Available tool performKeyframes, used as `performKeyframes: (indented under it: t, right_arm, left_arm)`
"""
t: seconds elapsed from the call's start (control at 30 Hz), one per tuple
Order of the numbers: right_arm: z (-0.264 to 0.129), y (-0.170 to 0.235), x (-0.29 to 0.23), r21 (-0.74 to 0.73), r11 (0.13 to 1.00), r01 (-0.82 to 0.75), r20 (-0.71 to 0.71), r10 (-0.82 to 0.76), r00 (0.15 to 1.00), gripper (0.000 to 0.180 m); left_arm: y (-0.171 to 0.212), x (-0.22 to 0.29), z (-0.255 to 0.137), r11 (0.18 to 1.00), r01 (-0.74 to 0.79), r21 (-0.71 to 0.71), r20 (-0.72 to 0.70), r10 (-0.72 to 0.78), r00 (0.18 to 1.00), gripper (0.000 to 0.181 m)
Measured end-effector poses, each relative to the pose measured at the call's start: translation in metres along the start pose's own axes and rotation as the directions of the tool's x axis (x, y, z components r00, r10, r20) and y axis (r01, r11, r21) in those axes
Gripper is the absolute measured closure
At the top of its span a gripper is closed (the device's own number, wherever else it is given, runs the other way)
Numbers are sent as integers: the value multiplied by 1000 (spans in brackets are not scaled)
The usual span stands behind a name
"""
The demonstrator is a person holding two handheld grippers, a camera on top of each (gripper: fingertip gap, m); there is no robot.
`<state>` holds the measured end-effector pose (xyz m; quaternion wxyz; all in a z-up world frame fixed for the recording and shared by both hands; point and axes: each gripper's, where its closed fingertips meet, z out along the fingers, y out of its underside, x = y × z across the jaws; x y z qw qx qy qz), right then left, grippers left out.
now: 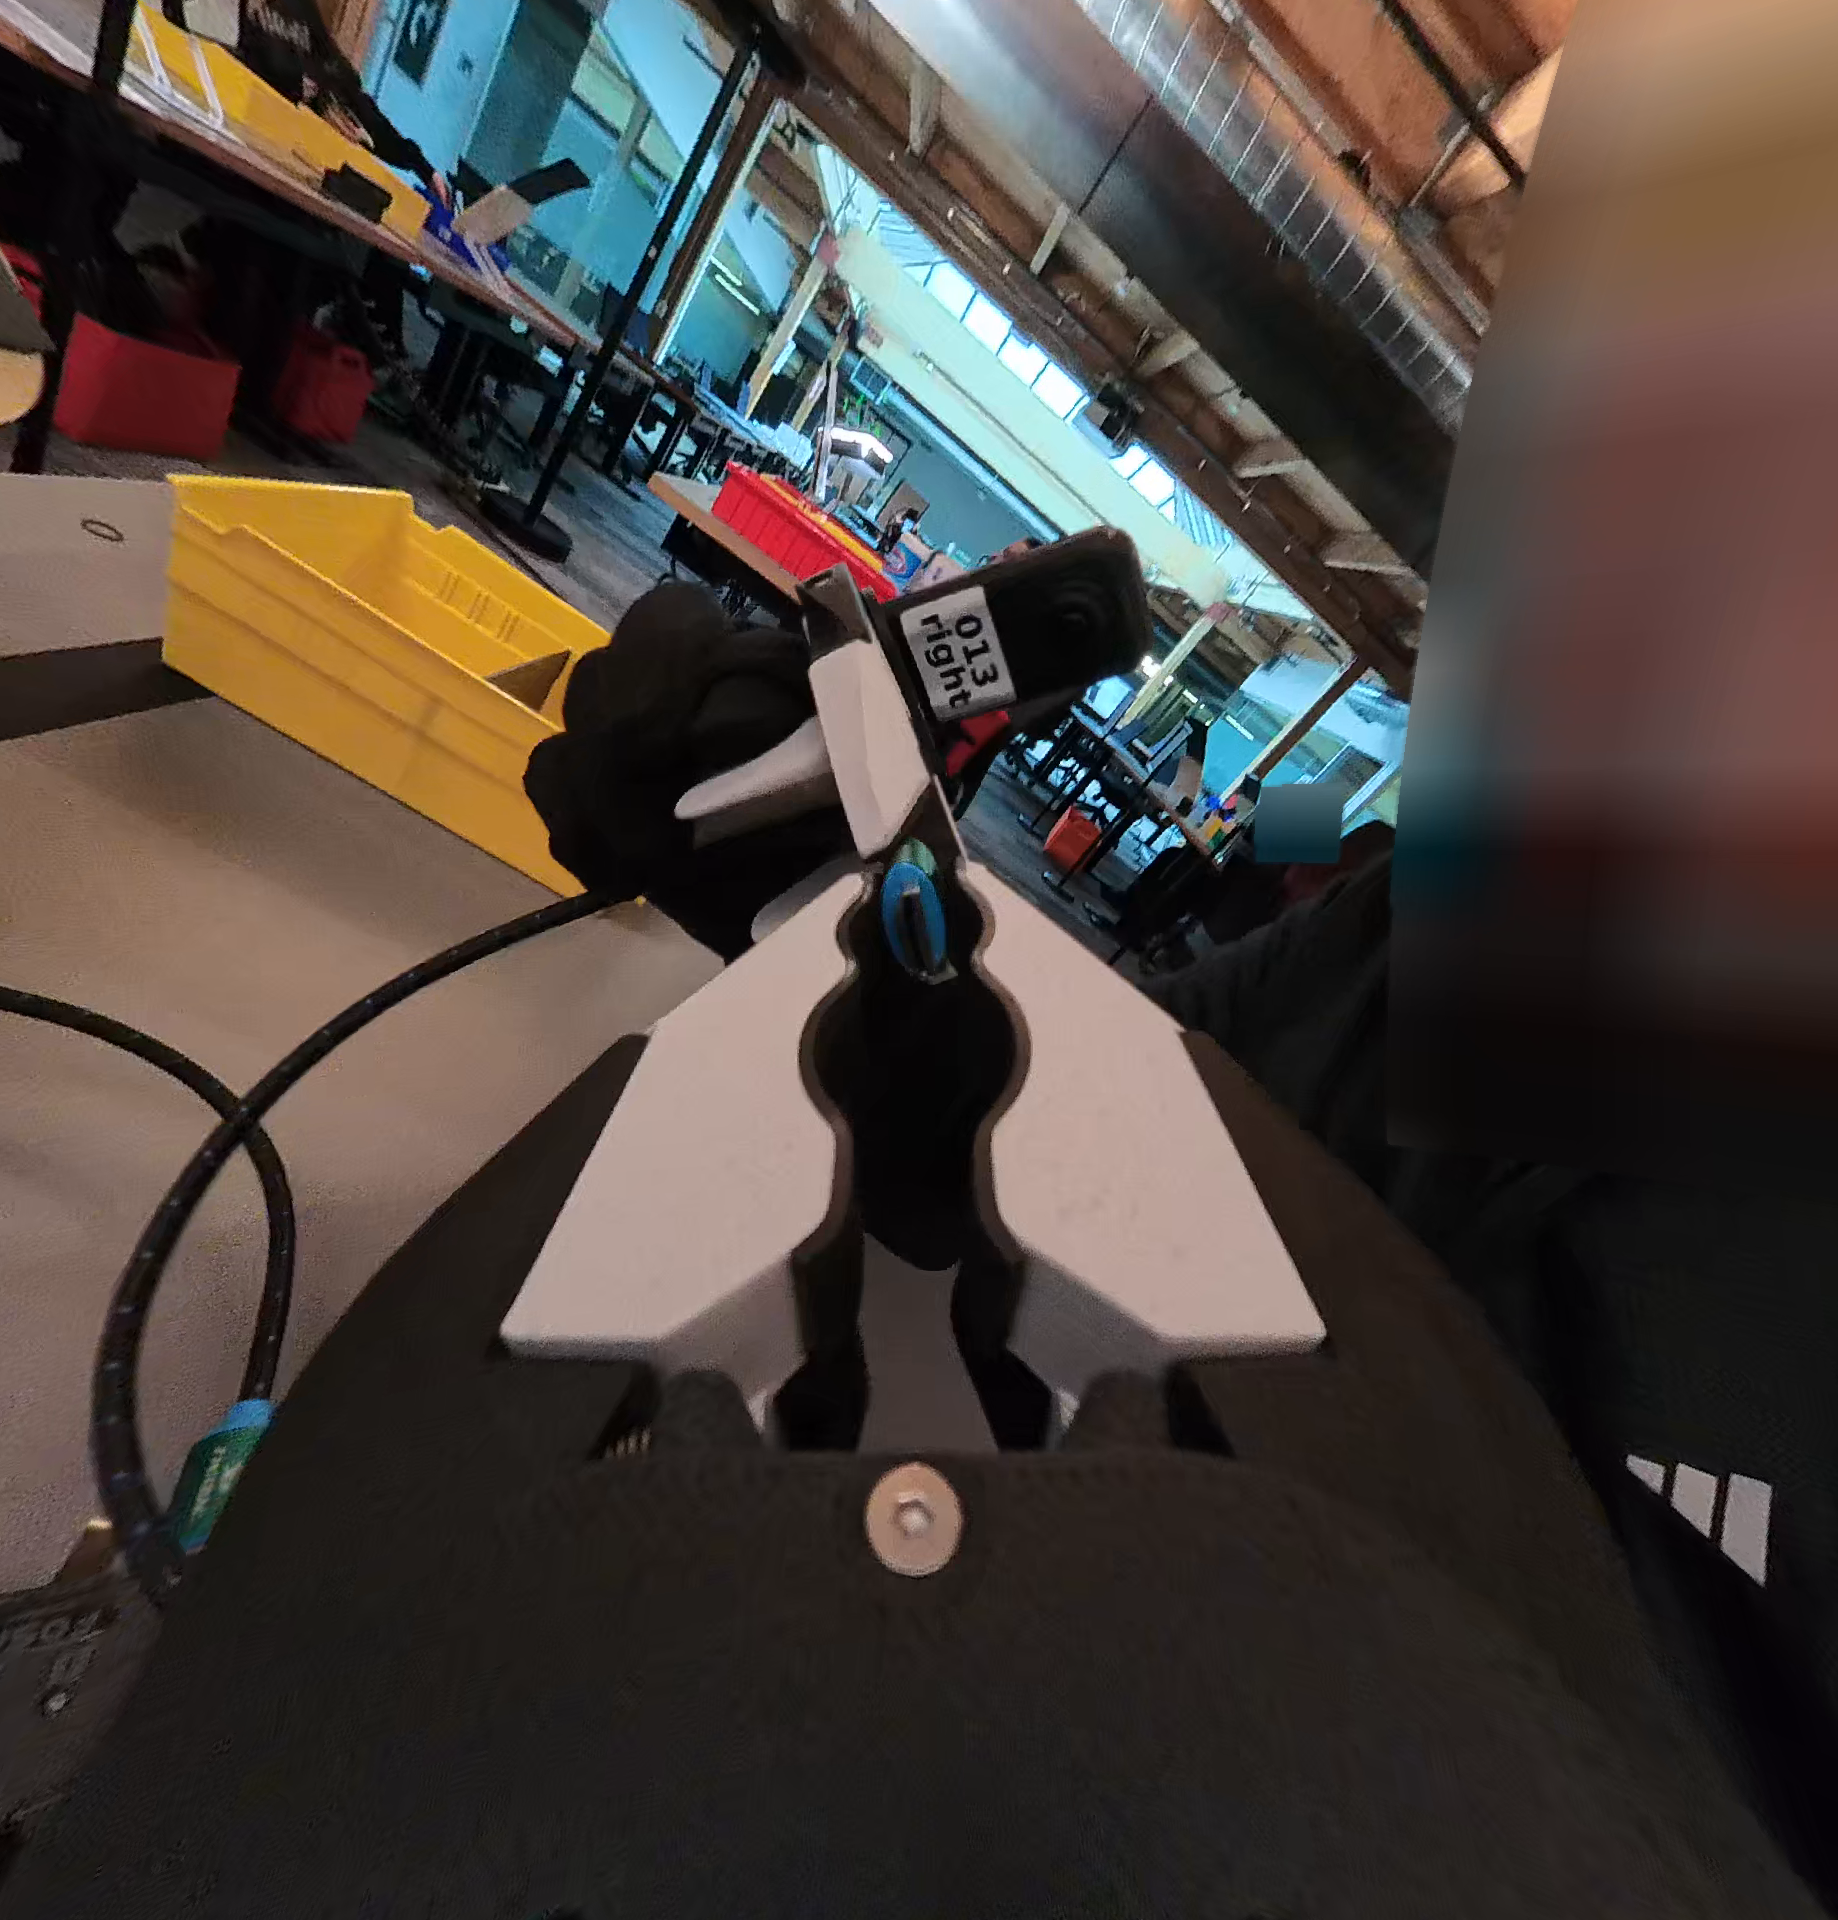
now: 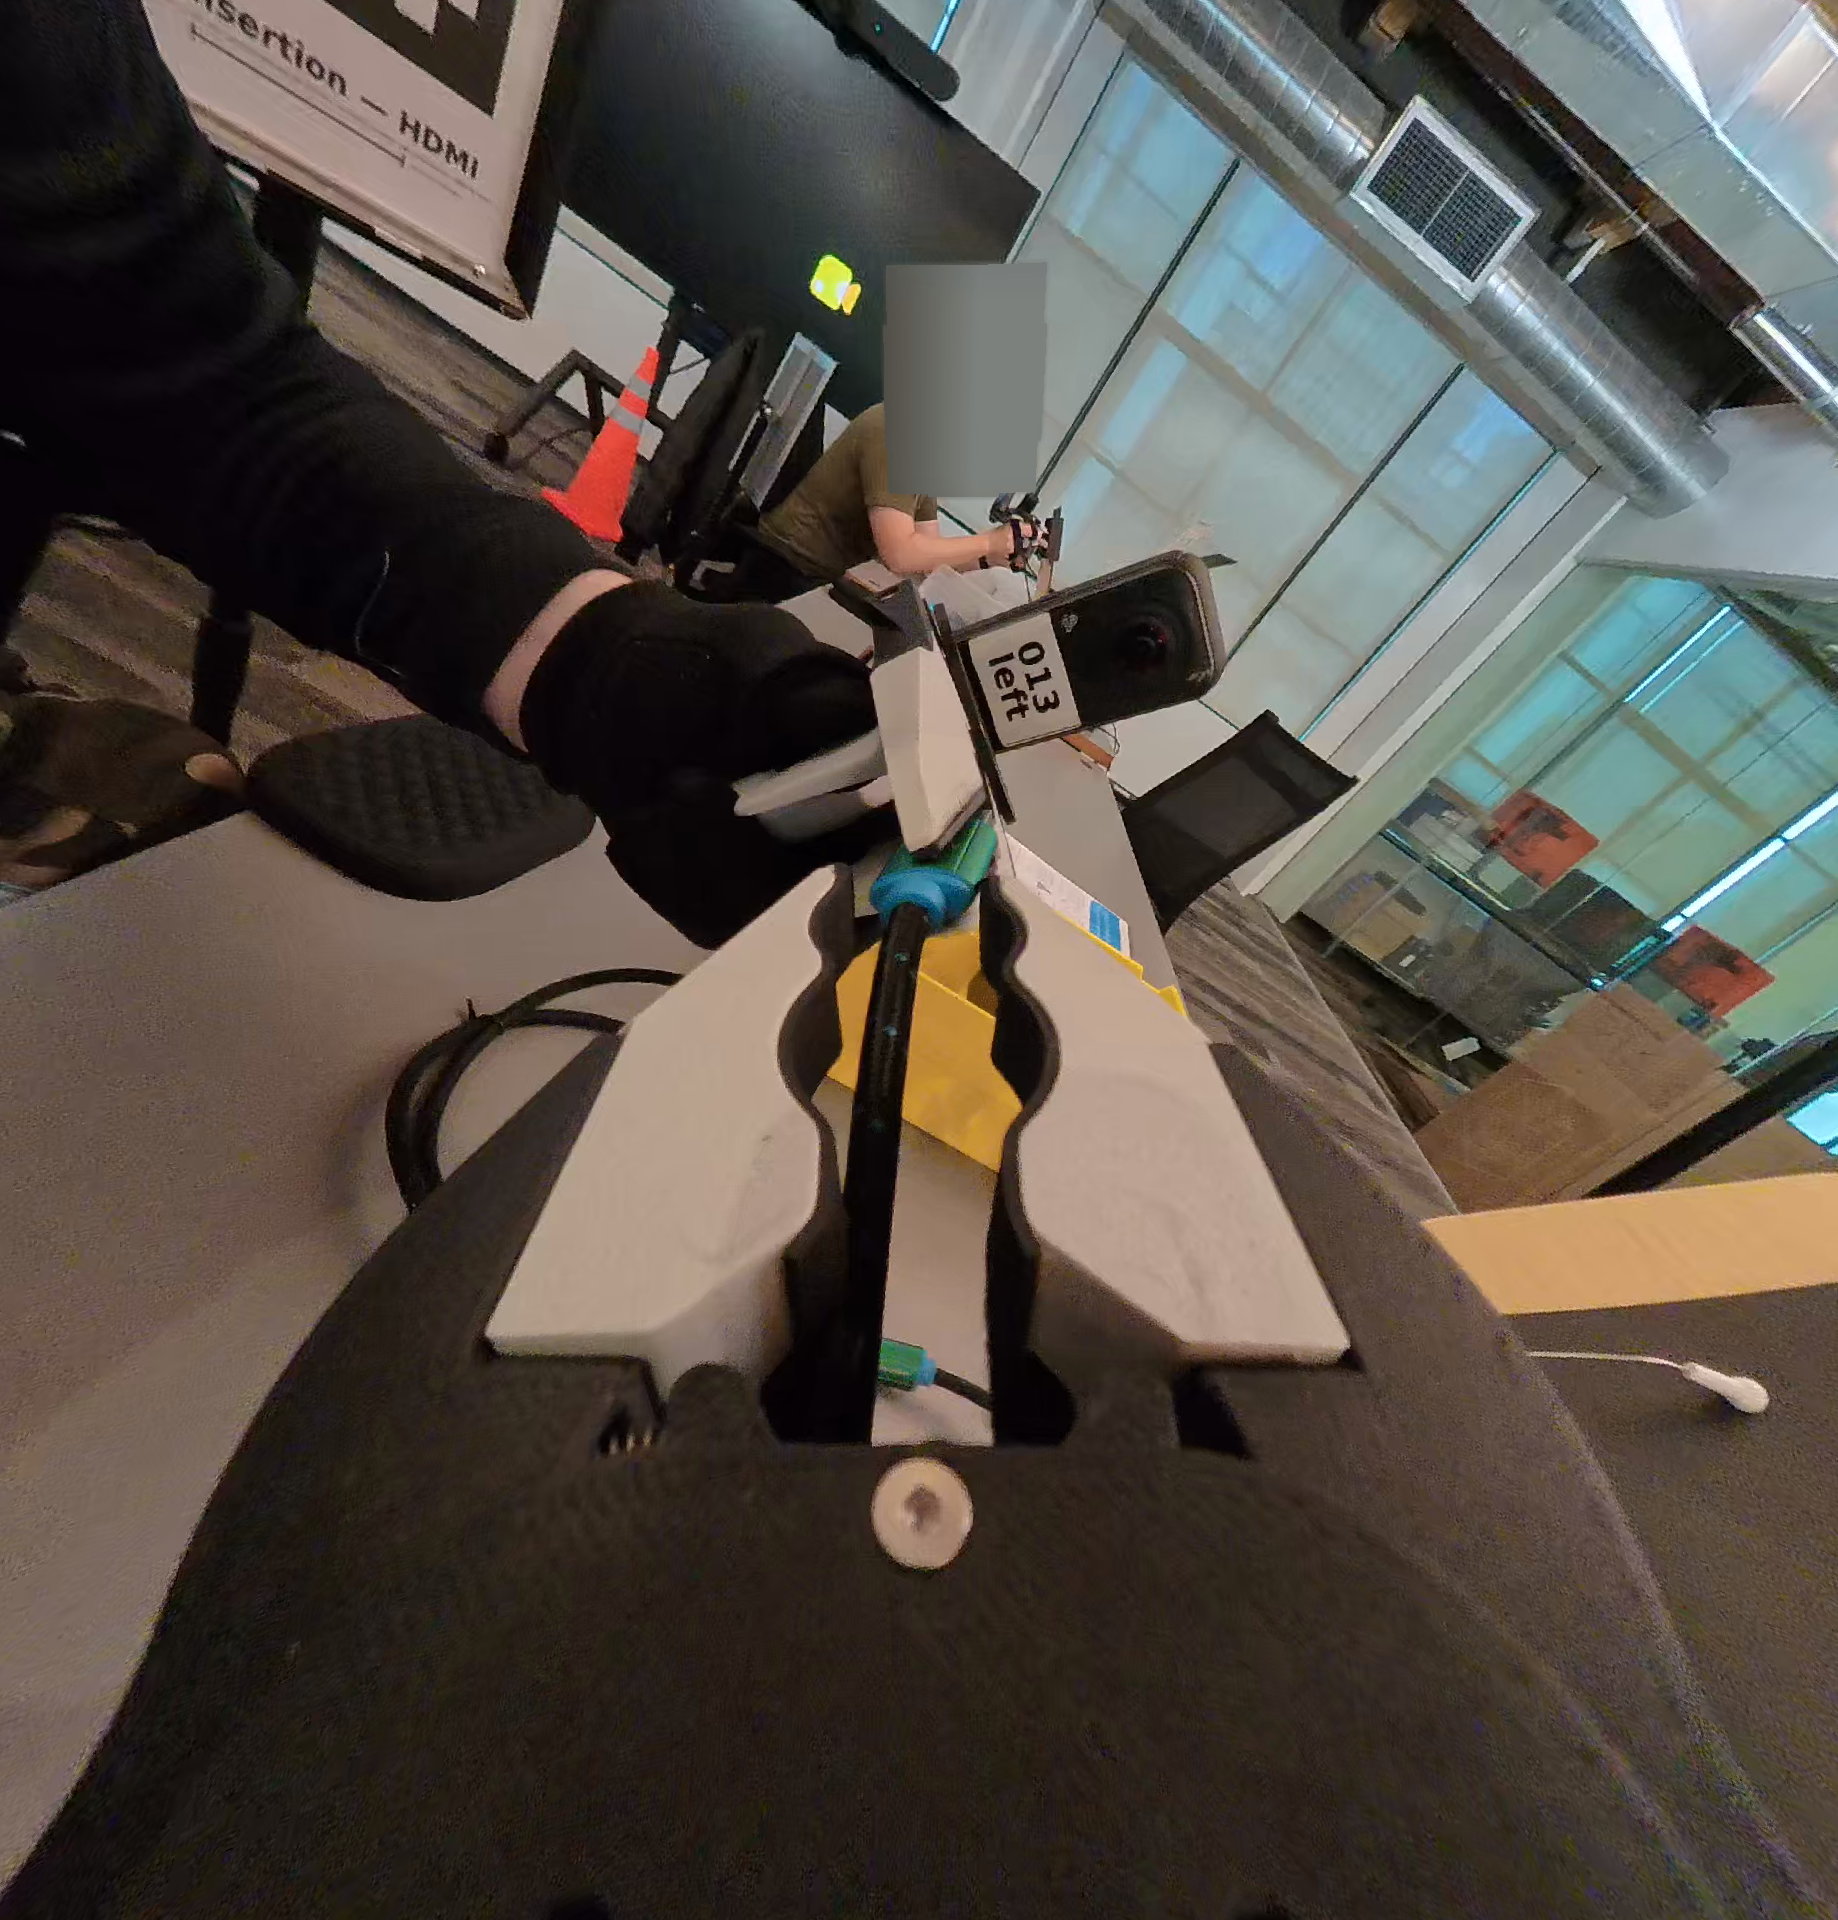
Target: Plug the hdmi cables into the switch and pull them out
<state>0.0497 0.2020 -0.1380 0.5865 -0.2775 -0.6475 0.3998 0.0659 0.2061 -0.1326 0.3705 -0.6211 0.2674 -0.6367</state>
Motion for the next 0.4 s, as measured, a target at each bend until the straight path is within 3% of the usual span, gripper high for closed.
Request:
performKeyframes:
  t: [0.4]
  right_arm:
    - [5, -1, 10, -59, 995, 75, -94, -81, 992, 159]
  left_arm:
    - [-9, 2, -4, 984, 69, 166, -77, -57, 995, 171]
